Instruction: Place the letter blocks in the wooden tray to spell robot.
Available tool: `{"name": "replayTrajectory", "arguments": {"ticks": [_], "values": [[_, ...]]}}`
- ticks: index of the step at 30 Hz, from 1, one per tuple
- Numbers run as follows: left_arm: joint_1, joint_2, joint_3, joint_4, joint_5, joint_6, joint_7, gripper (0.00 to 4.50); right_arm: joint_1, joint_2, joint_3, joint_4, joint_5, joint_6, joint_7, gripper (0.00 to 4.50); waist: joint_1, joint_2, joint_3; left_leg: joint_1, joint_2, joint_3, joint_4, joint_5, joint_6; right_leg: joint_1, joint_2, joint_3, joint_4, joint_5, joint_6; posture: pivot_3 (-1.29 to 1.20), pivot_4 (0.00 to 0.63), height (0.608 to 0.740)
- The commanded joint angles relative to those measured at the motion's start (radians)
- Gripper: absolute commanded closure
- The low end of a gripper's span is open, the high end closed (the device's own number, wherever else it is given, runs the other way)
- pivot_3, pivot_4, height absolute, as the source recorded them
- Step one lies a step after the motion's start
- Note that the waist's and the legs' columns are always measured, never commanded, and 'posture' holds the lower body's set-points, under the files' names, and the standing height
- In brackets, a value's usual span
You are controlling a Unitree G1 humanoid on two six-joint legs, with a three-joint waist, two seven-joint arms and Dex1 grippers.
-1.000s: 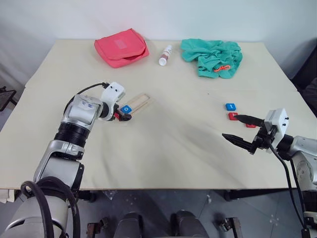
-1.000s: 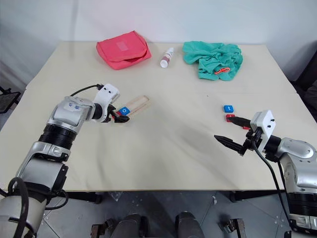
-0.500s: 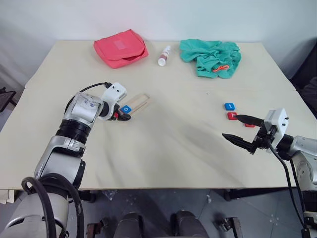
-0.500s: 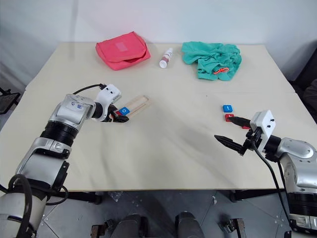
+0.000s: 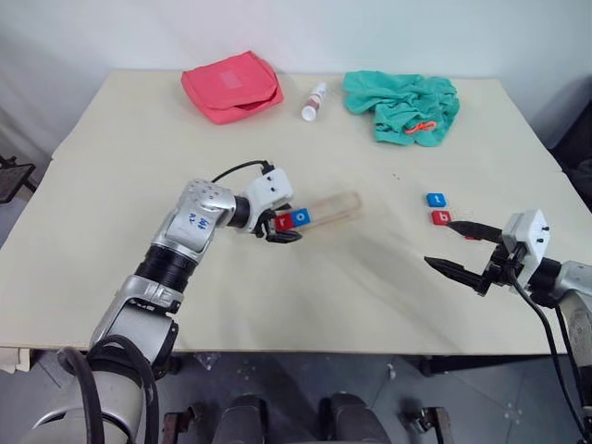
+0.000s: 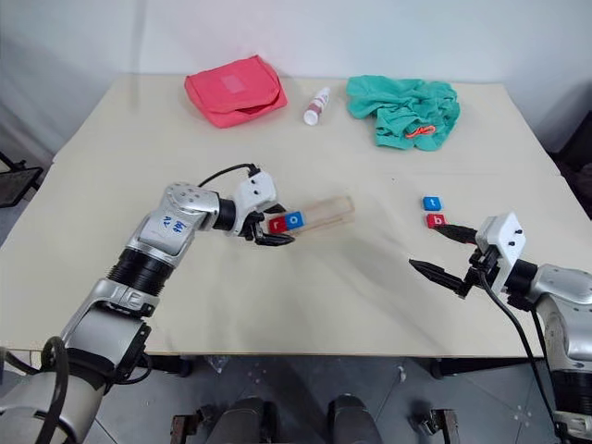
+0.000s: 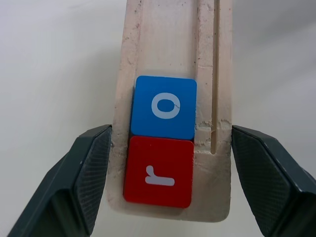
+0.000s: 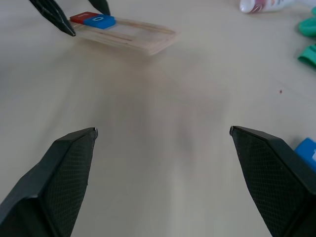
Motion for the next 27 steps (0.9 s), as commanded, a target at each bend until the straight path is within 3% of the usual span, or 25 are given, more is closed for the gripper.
{"name": "replayTrajectory", "arguments": {"ticks": [1, 10, 15, 27], "values": [[-0.039, -0.043, -0.046, -0.060, 0.015, 0.063, -0.023, 1.08, 0.058, -0.027, -0.067, -0.084, 0.018, -0.013, 0.001, 0.00, 0.003, 0.000, 0.000, -0.001, 0.000, 0.000, 0.000, 0.000, 0.000, -0.001, 0.000, 0.000, 0.000, 0.000, 0.000, 0.00, 0.150, 0.740], [-0.009, -0.097, -0.150, -0.160, 0.087, 0.156, -0.007, 1.08, 0.202, -0.022, -0.170, -0.137, 0.038, -0.032, 0.016, 0.00, 0.010, 0.000, 0.000, -0.002, 0.000, 0.001, 0.000, 0.000, 0.000, -0.001, 0.000, 0.001, -0.001, 0.000, 0.000, 0.00, 0.150, 0.740], [-0.001, -0.121, -0.191, -0.209, 0.132, 0.217, 0.035, 1.08, 0.277, -0.020, -0.224, -0.120, 0.077, -0.083, 0.107, 0.00, 0.012, 0.000, 0.000, -0.002, -0.001, 0.001, 0.000, 0.000, 0.000, 0.000, 0.001, 0.002, -0.002, 0.000, 0.000, 0.00, 0.150, 0.740], [0.050, -0.084, -0.233, -0.400, 0.142, 0.301, 0.028, 1.08, 0.245, -0.012, -0.191, -0.089, 0.046, -0.104, 0.079, 0.00, 0.012, 0.000, 0.000, -0.001, 0.000, 0.000, 0.000, 0.000, 0.000, 0.001, 0.001, 0.003, -0.002, 0.000, 0.000, 0.00, 0.150, 0.740]]}}
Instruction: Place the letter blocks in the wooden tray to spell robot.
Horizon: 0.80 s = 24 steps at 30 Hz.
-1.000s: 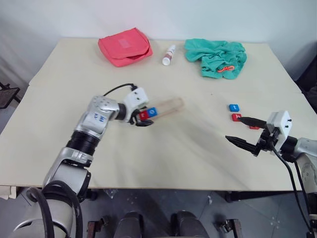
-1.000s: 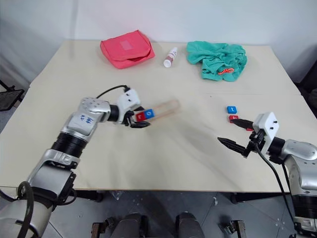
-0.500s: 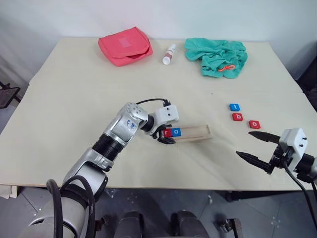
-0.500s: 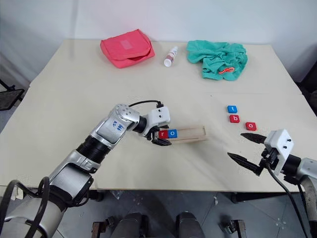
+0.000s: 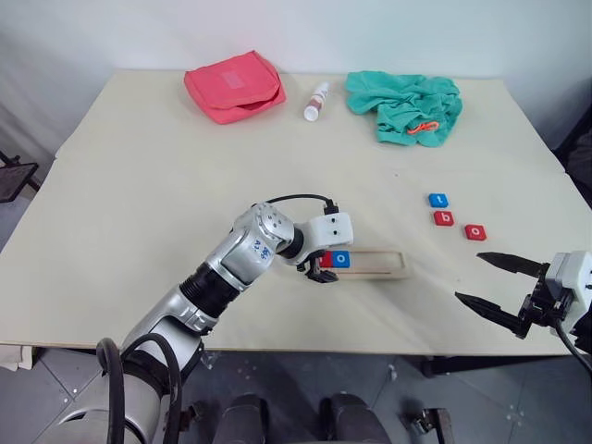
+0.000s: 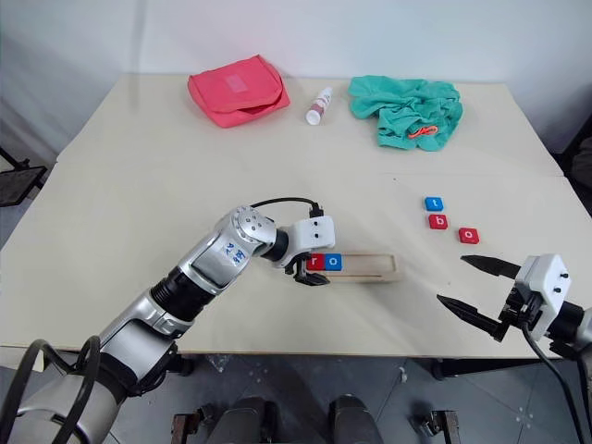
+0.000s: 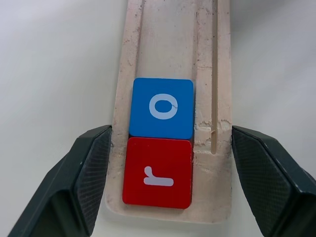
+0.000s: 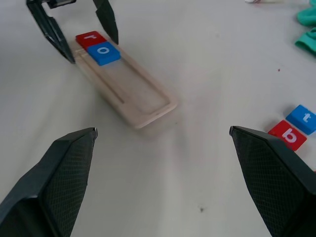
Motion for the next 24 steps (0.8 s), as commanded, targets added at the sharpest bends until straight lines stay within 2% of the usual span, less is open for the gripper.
{"name": "replayTrajectory", "arguments": {"ticks": [1, 7, 8, 9, 10, 15, 19, 22, 24], "values": [[0.006, 0.009, -0.003, -0.069, 0.003, 0.028, 0.001, 1.08, -0.005, -0.006, -0.008, 0.001, -0.001, -0.020, -0.008, 0.00, 0.000, 0.000, 0.000, 0.000, 0.000, 0.000, 0.000, 0.000, 0.000, 0.000, 0.000, 0.000, 0.000, 0.000, 0.000, 0.00, 0.150, 0.740], [0.017, -0.013, 0.000, -0.081, 0.002, 0.081, 0.037, 1.08, -0.020, -0.002, 0.010, 0.005, -0.010, -0.017, -0.020, 0.00, 0.000, 0.000, 0.000, 0.000, 0.000, 0.000, 0.000, 0.000, 0.000, 0.000, 0.000, 0.000, 0.000, 0.000, 0.000, 0.00, 0.150, 0.740], [0.019, -0.017, 0.003, -0.081, 0.000, 0.088, 0.042, 0.34, -0.021, -0.002, 0.011, 0.006, -0.011, -0.017, -0.021, 0.00, 0.000, 0.000, 0.000, 0.000, 0.000, 0.000, 0.000, 0.000, 0.000, 0.000, 0.000, 0.000, 0.000, 0.000, 0.000, 0.00, 0.150, 0.740], [0.019, -0.018, 0.002, -0.082, -0.004, 0.092, 0.039, 0.08, -0.022, -0.002, 0.012, 0.007, -0.012, -0.017, -0.023, 0.00, 0.000, 0.000, 0.000, 0.000, 0.000, 0.000, 0.000, 0.000, 0.000, 0.000, 0.000, 0.000, 0.000, 0.000, 0.000, 0.00, 0.150, 0.740], [0.019, -0.018, 0.001, -0.081, -0.007, 0.094, 0.037, 0.02, -0.023, -0.003, 0.013, 0.008, -0.012, -0.018, -0.024, 0.00, 0.000, 0.000, 0.000, 0.000, 0.000, 0.000, 0.000, 0.000, 0.000, 0.000, 0.000, 0.000, 0.000, 0.000, 0.000, 0.00, 0.150, 0.740], [0.019, -0.005, 0.057, -0.112, -0.042, 0.056, 0.043, 0.02, -0.014, -0.005, 0.000, -0.014, -0.009, -0.003, -0.050, 0.00, 0.000, 0.000, 0.000, 0.000, 0.000, 0.000, 0.000, 0.000, 0.000, 0.000, 0.000, 0.000, 0.000, 0.000, 0.000, 0.00, 0.150, 0.740], [0.016, 0.034, 0.191, -0.166, -0.149, 0.018, 0.002, 0.02, 0.004, -0.010, -0.024, -0.031, -0.005, 0.016, -0.086, 0.00, -0.001, 0.000, 0.000, 0.000, 0.000, 0.000, 0.000, 0.000, 0.000, 0.000, 0.000, 0.000, 0.001, 0.000, 0.000, 0.00, 0.150, 0.740], [0.006, 0.040, 0.300, -0.164, -0.236, 0.052, -0.004, 0.02, 0.006, -0.005, -0.036, -0.048, 0.006, 0.041, -0.124, 0.00, -0.001, 0.001, 0.000, 0.000, 0.000, 0.000, 0.001, 0.000, 0.000, 0.000, 0.000, 0.000, 0.001, 0.000, 0.000, 0.00, 0.150, 0.740], [0.005, 0.044, 0.331, -0.160, -0.266, 0.057, -0.001, 0.02, 0.006, -0.004, -0.039, -0.053, 0.009, 0.052, -0.139, 0.00, -0.001, 0.001, 0.000, 0.000, 0.000, 0.000, 0.002, 0.000, 0.000, 0.000, 0.000, 0.000, 0.001, 0.000, 0.000, 0.00, 0.150, 0.740]]}}
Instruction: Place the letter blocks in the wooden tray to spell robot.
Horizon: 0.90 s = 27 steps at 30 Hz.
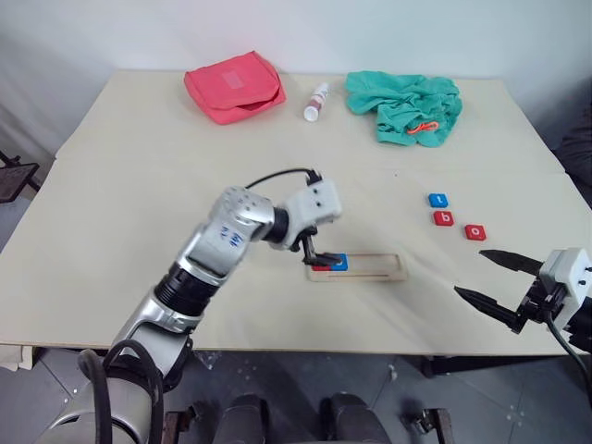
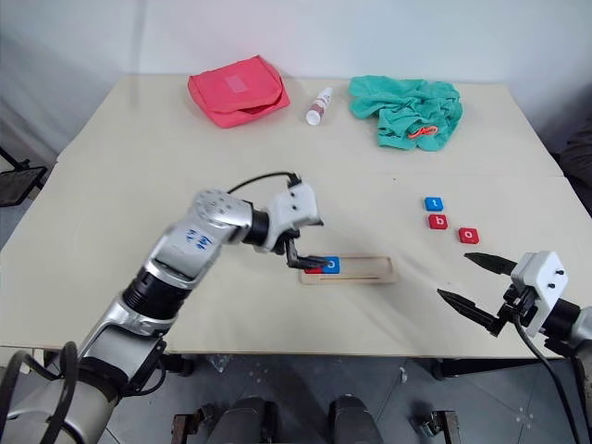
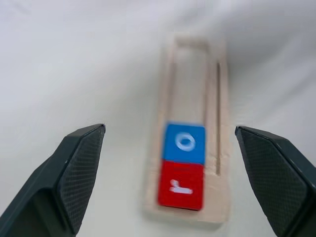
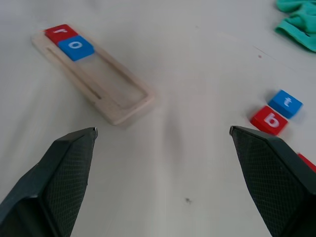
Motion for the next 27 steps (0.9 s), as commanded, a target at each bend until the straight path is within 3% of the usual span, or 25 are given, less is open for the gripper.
{"name": "replayTrajectory", "arguments": {"ticks": [1, 3, 6, 8, 12, 16, 21, 27], "values": [[-0.012, -0.004, 0.084, -0.025, -0.085, -0.028, -0.008, 0.02, 0.002, -0.003, -0.040, -0.046, 0.021, 0.022, -0.038, 0.00, 0.000, 0.000, 0.000, 0.000, 0.000, 0.000, 0.000, 0.000, 0.000, 0.000, 0.000, 0.000, 0.000, 0.000, 0.000, 0.00, 0.150, 0.740], [0.003, -0.005, 0.166, 0.010, -0.147, -0.126, -0.032, 0.02, -0.011, 0.009, -0.036, -0.058, 0.013, 0.058, -0.102, 0.00, 0.000, 0.000, 0.000, 0.000, 0.000, 0.000, 0.000, 0.000, 0.000, 0.000, 0.000, 0.000, 0.000, 0.000, 0.000, 0.00, 0.150, 0.740], [0.056, -0.035, 0.326, 0.148, -0.259, -0.512, -0.134, 0.02, -0.056, 0.068, -0.018, -0.102, 0.006, 0.124, -0.258, 0.00, -0.005, 0.001, 0.000, 0.000, 0.001, 0.000, 0.001, 0.000, 0.000, 0.000, 0.000, -0.001, 0.001, 0.000, 0.000, 0.00, 0.150, 0.740], [0.078, -0.005, 0.336, 0.228, -0.245, -0.659, -0.186, 0.02, -0.093, 0.107, -0.006, -0.121, 0.005, 0.170, -0.347, 0.00, -0.011, 0.001, -0.001, 0.000, 0.001, 0.000, 0.002, 0.000, 0.000, -0.002, 0.001, -0.001, 0.003, 0.000, 0.000, 0.00, 0.150, 0.740], [0.106, 0.068, 0.304, 0.307, -0.218, -0.781, -0.276, 0.02, -0.137, 0.148, 0.011, -0.144, -0.020, 0.255, -0.478, 0.00, -0.015, 0.001, -0.001, 0.000, 0.000, 0.000, 0.003, 0.000, 0.000, -0.005, 0.001, 0.001, 0.008, 0.000, 0.000, 0.00, 0.150, 0.740], [0.157, 0.092, 0.352, 0.371, -0.272, -0.902, -0.336, 0.02, -0.158, 0.192, 0.042, -0.169, -0.078, 0.303, -0.609, 0.00, -0.014, 0.001, -0.001, -0.001, 0.000, -0.001, 0.003, 0.000, 0.000, -0.006, 0.000, 0.000, 0.011, 0.000, 0.000, 0.00, 0.150, 0.740], [0.273, 0.064, 0.410, 0.431, -0.356, -1.030, -0.407, 0.02, -0.160, 0.254, 0.076, -0.228, -0.068, 0.432, -0.711, 0.00, -0.026, 0.001, -0.001, -0.001, 0.000, -0.001, 0.003, 0.000, 0.000, -0.008, -0.001, 0.000, 0.013, 0.000, 0.000, 0.00, 0.150, 0.740], [0.348, 0.064, 0.399, 0.478, -0.349, -1.119, -0.449, 0.02, -0.110, 0.303, 0.084, -0.289, -0.103, 0.398, -0.752, 0.00, -0.027, 0.001, -0.001, -0.002, 0.000, -0.001, 0.003, 0.000, 0.000, -0.008, 0.000, 0.000, 0.014, 0.000, 0.000, 0.00, 0.150, 0.740]]}}
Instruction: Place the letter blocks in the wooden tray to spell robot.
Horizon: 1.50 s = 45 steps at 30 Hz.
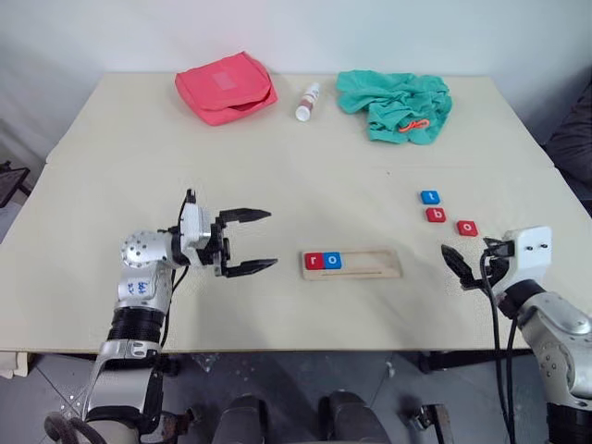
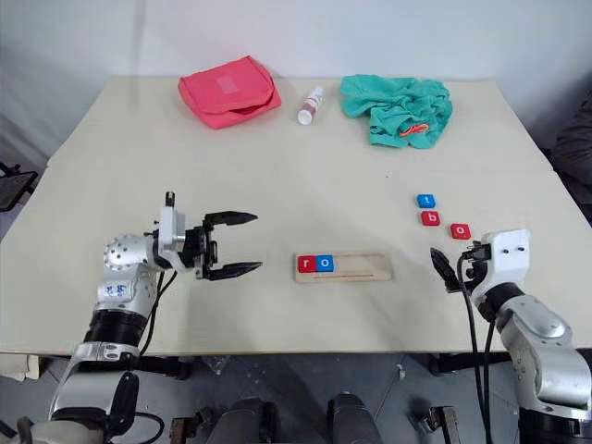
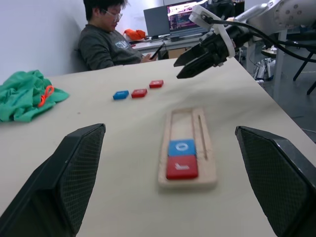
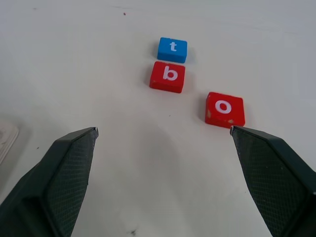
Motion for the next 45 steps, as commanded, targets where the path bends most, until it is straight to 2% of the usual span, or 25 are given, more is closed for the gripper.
{"name": "replayTrajectory", "arguments": {"ticks": [1, 13, 34, 39, 45], "values": [[0.026, 0.009, 0.009, -0.006, -0.029, -0.041, -0.028, 0.02, 0.026, 0.021, -0.024, -0.068, 0.000, -0.029, -0.020, 0.00, 0.000, 0.000, 0.000, 0.000, 0.000, 0.000, 0.000, 0.000, 0.000, 0.000, 0.000, 0.000, 0.000, 0.000, 0.000, 0.00, 0.150, 0.740], [0.026, -0.001, 0.016, 0.010, -0.063, -0.071, -0.042, 0.02, 0.018, 0.075, -0.054, -0.054, 0.008, -0.072, -0.054, 0.00, -0.001, 0.000, 0.000, 0.000, 0.000, 0.000, 0.000, 0.000, 0.000, 0.000, 0.000, 0.000, 0.000, 0.000, 0.000, 0.00, 0.150, 0.740], [0.027, -0.008, 0.013, 0.000, -0.072, -0.076, -0.040, 0.02, -0.001, 0.066, -0.039, -0.021, -0.006, -0.112, -0.052, 0.00, -0.002, 0.000, 0.000, 0.000, 0.000, 0.000, 0.000, 0.000, 0.000, 0.000, 0.000, 0.000, 0.000, 0.000, 0.000, 0.00, 0.150, 0.740], [0.017, -0.024, 0.006, -0.005, -0.066, -0.089, -0.022, 0.02, -0.153, 0.043, -0.004, 0.040, -0.029, -0.009, -0.107, 0.00, -0.009, 0.000, 0.000, 0.000, 0.000, 0.000, 0.000, 0.000, 0.000, 0.000, 0.000, 0.001, 0.000, 0.000, 0.000, 0.00, 0.150, 0.740], [0.014, -0.048, 0.002, 0.001, -0.062, -0.121, -0.012, 0.02, -0.365, -0.018, 0.069, 0.262, -0.087, 0.051, -0.096, 0.00, -0.010, 0.000, 0.000, 0.000, 0.000, 0.000, -0.001, 0.000, 0.000, 0.000, 0.000, 0.000, 0.000, 0.000, 0.000, 0.00, 0.150, 0.740]]}}
